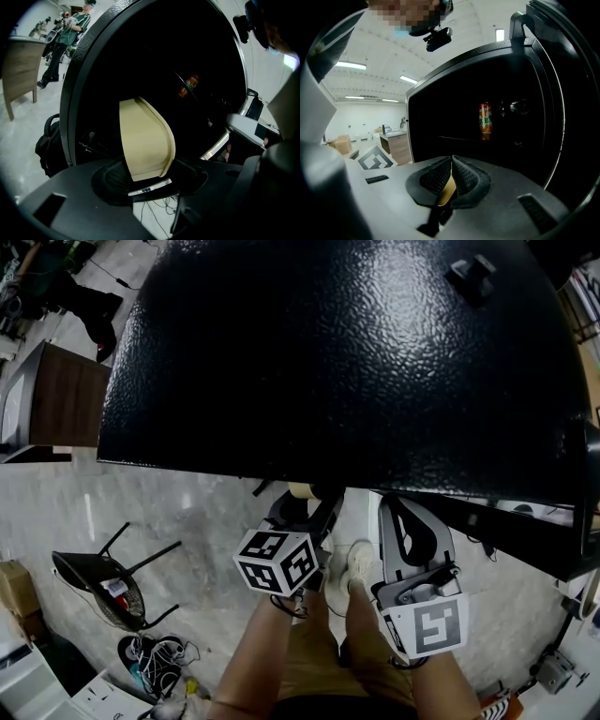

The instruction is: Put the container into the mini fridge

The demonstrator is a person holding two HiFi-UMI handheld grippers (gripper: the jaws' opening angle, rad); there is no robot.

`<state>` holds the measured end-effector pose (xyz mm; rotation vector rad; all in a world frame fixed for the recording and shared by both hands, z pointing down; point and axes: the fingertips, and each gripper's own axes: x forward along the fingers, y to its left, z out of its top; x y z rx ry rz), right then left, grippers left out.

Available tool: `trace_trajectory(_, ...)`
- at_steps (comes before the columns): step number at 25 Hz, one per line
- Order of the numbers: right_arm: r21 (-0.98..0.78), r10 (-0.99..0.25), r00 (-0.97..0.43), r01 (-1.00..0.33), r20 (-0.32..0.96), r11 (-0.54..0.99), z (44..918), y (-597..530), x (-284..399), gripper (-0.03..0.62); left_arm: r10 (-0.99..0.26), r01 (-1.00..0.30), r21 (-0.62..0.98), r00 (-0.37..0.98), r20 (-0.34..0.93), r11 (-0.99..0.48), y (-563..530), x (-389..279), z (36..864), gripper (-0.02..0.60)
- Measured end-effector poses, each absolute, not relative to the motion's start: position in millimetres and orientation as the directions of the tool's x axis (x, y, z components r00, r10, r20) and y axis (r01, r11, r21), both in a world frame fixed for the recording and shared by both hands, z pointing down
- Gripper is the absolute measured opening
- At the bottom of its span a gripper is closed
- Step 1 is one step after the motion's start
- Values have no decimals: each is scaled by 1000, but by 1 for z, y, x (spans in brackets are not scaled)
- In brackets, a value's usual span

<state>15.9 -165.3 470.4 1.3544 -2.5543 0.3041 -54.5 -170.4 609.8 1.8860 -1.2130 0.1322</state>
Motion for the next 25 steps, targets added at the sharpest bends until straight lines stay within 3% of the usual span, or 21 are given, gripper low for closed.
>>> trace_trajectory(13,-77,-769,-558,-822,312,564,476,-163,13,36,-669,-783,615,506,544,-91,-169,-52,619,233)
trace_trajectory(25,-80,-765,-562,-819,315,568,476,-162,8,36,-673,-655,745,608,422,-126,-192,-31,598,233)
